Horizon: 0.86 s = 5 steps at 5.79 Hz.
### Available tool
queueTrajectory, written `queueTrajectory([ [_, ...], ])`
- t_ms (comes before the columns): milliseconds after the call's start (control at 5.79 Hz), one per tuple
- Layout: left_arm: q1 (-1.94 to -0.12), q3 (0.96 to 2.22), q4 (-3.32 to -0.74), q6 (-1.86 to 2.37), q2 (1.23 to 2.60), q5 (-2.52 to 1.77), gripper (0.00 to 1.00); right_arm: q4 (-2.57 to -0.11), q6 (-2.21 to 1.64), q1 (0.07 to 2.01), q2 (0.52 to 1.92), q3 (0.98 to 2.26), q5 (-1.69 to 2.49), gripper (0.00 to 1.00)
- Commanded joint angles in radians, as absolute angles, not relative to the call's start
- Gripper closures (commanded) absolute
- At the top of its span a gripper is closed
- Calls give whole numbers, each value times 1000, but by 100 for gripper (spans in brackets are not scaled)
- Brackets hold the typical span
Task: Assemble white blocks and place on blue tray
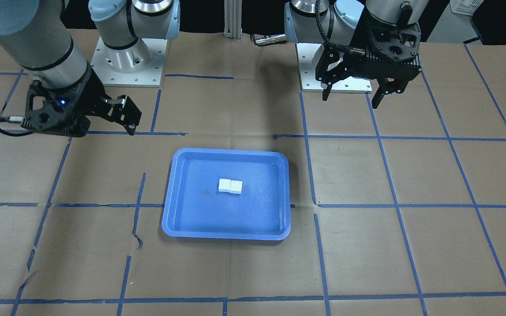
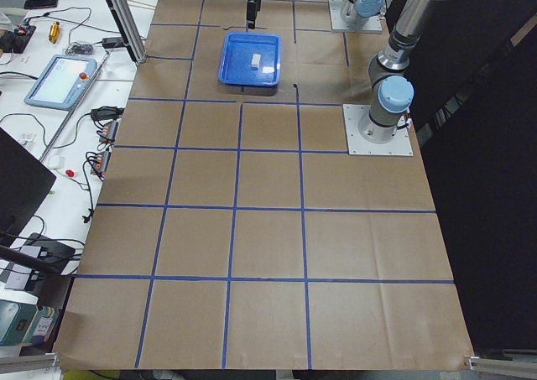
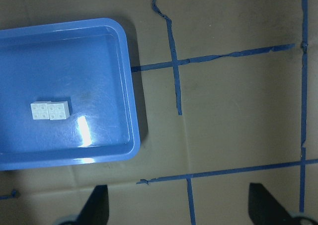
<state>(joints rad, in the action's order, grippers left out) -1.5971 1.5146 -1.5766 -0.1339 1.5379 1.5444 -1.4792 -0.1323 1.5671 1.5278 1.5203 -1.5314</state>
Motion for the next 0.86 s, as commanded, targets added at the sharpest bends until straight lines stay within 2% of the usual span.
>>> queueTrajectory([
  [0,-1594,1516,-1577,-135,1539,1546,1,-1469,-135,1568,1554,1522,-1539,0],
  [691,-1585,1503,-1577,-104,1545,1579,1,-1476,-137,1568,1549,1522,-1534,0],
])
